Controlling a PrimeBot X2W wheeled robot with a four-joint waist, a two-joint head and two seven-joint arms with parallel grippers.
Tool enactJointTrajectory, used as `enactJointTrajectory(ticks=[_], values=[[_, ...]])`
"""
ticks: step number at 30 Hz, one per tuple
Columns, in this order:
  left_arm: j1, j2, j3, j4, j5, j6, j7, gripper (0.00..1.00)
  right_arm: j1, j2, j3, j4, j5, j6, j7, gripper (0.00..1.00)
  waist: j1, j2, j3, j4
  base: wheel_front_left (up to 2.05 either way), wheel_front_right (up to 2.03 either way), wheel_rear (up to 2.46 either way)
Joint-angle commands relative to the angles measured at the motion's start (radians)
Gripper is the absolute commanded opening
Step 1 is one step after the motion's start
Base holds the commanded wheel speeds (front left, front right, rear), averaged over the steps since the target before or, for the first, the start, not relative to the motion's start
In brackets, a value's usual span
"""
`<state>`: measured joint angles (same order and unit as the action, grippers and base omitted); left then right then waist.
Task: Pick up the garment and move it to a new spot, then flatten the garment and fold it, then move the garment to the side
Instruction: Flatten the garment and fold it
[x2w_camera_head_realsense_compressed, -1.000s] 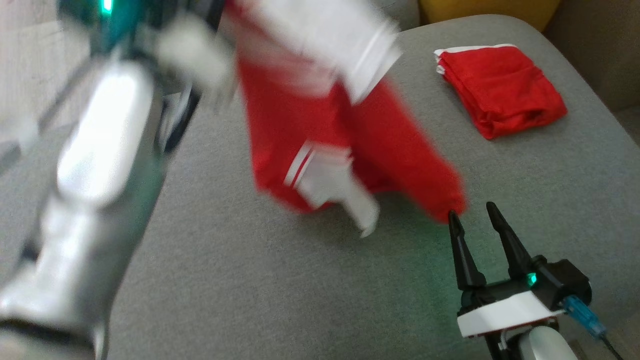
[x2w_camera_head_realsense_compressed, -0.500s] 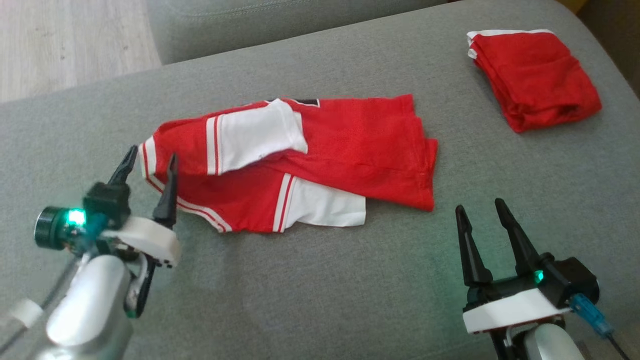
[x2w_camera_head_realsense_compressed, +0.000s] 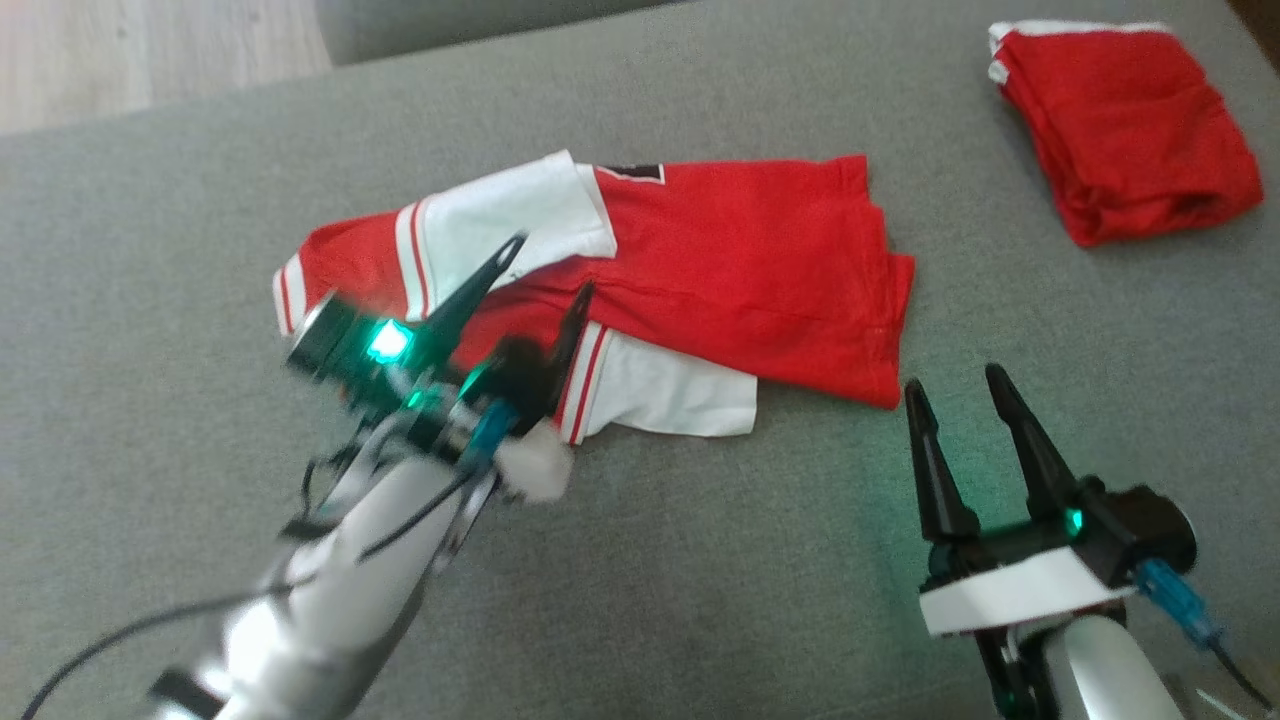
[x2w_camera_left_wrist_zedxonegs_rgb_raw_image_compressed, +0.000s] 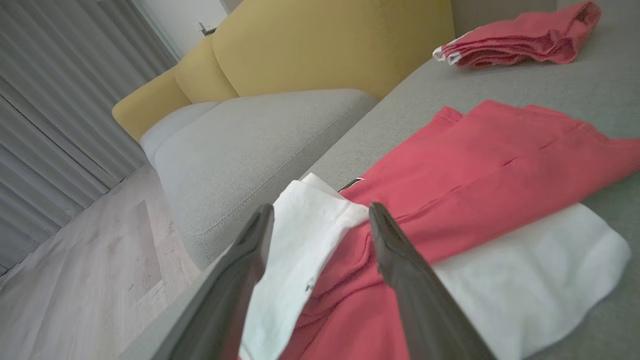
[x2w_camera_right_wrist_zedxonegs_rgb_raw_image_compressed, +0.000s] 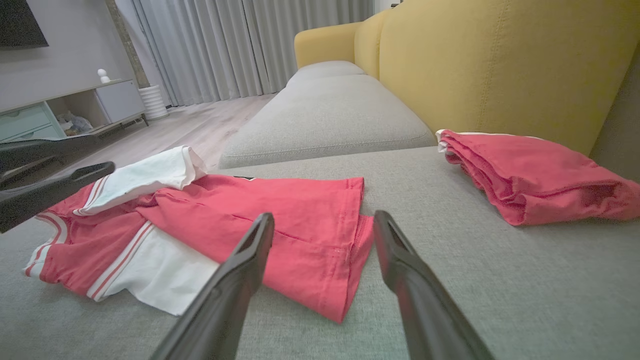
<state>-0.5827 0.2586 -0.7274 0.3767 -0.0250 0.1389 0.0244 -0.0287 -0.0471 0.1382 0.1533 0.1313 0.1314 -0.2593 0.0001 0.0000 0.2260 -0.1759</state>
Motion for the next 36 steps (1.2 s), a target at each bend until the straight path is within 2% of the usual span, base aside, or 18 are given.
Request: enactJointTrajectory(ticks=[1,5,11,17,18,19,20,21,22,31,36], values=[[-0.067,0.007,0.023,-0.012,0.013,-0.007,0.016,1.0,-0.035,-0.003,0.029,-0.035,-0.006,-0.001,-0.002,1.0,-0.0001,0.0,0.025,-0.008,0.0,0.0,0.0],[-0.15,-0.028,-0.004,0.062,0.043,-0.019,0.065,1.0,-0.052,-0.003,0.039,-0.033,-0.009,-0.001,-0.002,1.0,-0.0001,0.0,0.062,-0.028,0.0,0.0,0.0],[-0.212,-0.049,-0.027,0.157,0.052,-0.044,0.101,1.0,-0.062,-0.003,0.037,-0.032,-0.008,-0.001,-0.002,1.0,-0.0001,0.0,0.094,-0.055,0.0,0.0,0.0],[-0.226,-0.05,-0.037,0.198,0.059,-0.031,0.083,1.0,-0.064,-0.003,0.038,-0.029,-0.005,-0.001,-0.002,1.0,-0.0001,0.0,0.091,-0.069,0.0,0.0,0.0],[-0.229,-0.048,-0.039,0.201,0.061,-0.027,0.078,0.85,-0.064,-0.003,0.039,-0.029,-0.004,-0.001,-0.002,1.0,-0.0001,0.0,0.089,-0.07,0.0,0.0,0.0],[-0.231,-0.048,-0.04,0.205,0.063,-0.024,0.074,0.46,-0.063,-0.003,0.04,-0.029,-0.003,-0.001,-0.002,1.0,-0.0001,0.0,0.087,-0.072,0.0,0.0,0.0],[-0.234,-0.047,-0.041,0.207,0.064,-0.021,0.071,0.33,-0.063,-0.003,0.04,-0.029,-0.002,-0.001,-0.002,1.0,-0.0001,0.0,0.084,-0.073,0.0,0.0,0.0],[-0.236,-0.046,-0.042,0.211,0.064,-0.019,0.069,0.11,-0.063,-0.003,0.041,-0.029,-0.002,-0.001,-0.002,1.0,-0.0001,0.0,0.082,-0.073,0.0,0.0,0.0],[-0.237,-0.045,-0.043,0.215,0.064,-0.017,0.07,0.0,-0.062,-0.003,0.042,-0.029,-0.001,-0.001,-0.002,1.0,-0.0001,0.0,0.079,-0.074,0.0,0.0,0.0],[-0.242,-0.039,-0.045,0.192,0.049,-0.011,0.017,0.0,-0.044,-0.003,0.038,-0.025,-0.003,-0.001,-0.002,1.0,-0.0001,0.0,0.057,-0.056,0.0,0.0,0.0],[-0.233,-0.006,-0.025,0.124,0.03,0.001,-0.023,0.0,-0.039,-0.003,0.037,-0.017,-0.01,-0.001,-0.002,1.0,-0.0001,0.0,0.035,-0.039,0.0,0.0,0.0]])
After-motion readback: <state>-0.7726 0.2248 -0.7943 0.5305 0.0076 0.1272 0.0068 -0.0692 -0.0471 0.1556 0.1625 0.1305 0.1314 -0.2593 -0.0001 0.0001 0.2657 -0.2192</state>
